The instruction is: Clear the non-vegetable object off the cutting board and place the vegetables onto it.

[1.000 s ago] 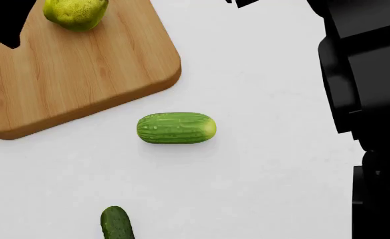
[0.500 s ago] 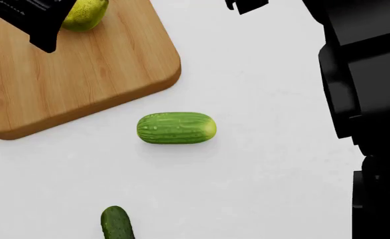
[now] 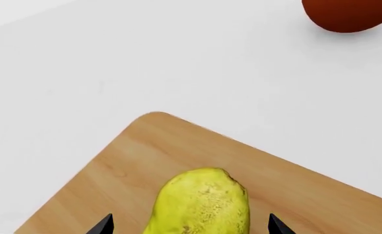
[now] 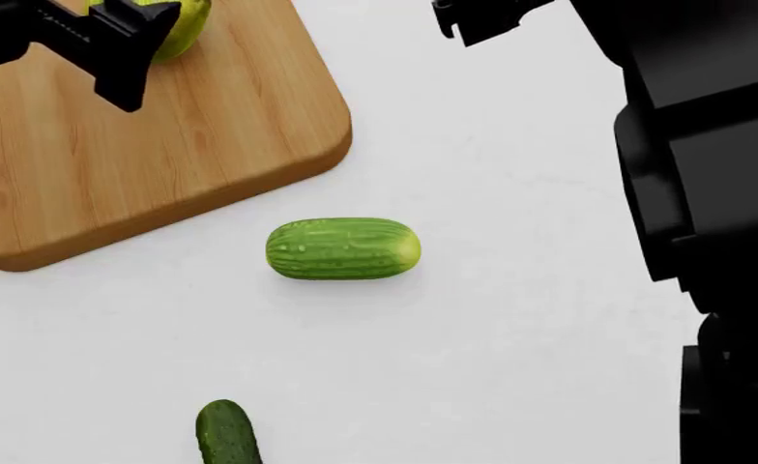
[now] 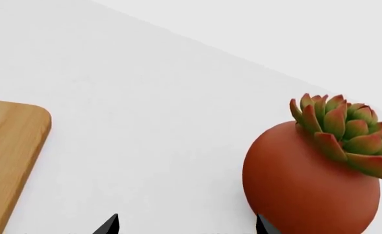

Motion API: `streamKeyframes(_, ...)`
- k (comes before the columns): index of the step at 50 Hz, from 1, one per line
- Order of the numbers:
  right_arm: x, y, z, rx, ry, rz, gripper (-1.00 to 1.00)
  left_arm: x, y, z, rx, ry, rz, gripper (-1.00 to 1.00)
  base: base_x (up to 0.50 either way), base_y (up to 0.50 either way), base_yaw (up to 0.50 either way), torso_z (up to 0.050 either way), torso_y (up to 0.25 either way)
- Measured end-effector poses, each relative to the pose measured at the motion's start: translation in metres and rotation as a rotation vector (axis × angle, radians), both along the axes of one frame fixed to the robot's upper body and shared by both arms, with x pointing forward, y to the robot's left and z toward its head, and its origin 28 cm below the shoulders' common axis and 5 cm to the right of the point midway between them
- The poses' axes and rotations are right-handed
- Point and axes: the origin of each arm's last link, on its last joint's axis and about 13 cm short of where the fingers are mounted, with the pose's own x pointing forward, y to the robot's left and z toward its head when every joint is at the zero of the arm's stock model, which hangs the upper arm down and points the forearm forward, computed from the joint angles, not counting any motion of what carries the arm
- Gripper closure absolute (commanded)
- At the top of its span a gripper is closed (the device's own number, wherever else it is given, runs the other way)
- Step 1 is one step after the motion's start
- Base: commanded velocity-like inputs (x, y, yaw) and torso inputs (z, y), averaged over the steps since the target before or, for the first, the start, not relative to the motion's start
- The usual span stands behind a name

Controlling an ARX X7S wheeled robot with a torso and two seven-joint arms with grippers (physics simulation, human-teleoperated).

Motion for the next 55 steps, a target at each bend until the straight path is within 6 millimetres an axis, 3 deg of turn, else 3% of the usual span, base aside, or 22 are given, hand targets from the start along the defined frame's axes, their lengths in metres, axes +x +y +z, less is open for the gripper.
streamKeyframes(48, -0.001, -0.001, -0.006, 0.004, 0.004, -0.003, -1.00, 0.024, -0.005, -0.032, 0.003, 0.044, 0.032, -1.00, 0.00, 0.00, 0.00, 0.000, 0.000)
streamKeyframes(49, -0.001, -0.001, -0.006, 0.004, 0.003, -0.003, -1.00, 0.024, -0.004, -0.033, 0.005, 0.044, 0.035, 1.00, 0.00, 0.00, 0.00, 0.000, 0.000)
streamKeyframes(55, -0.002, -0.002, -0.005, 0.004, 0.001, -0.004, -1.00, 0.022, -0.001, -0.032, 0.031, 0.028, 0.057, 1.00, 0.00, 0.00, 0.00, 0.000, -0.003)
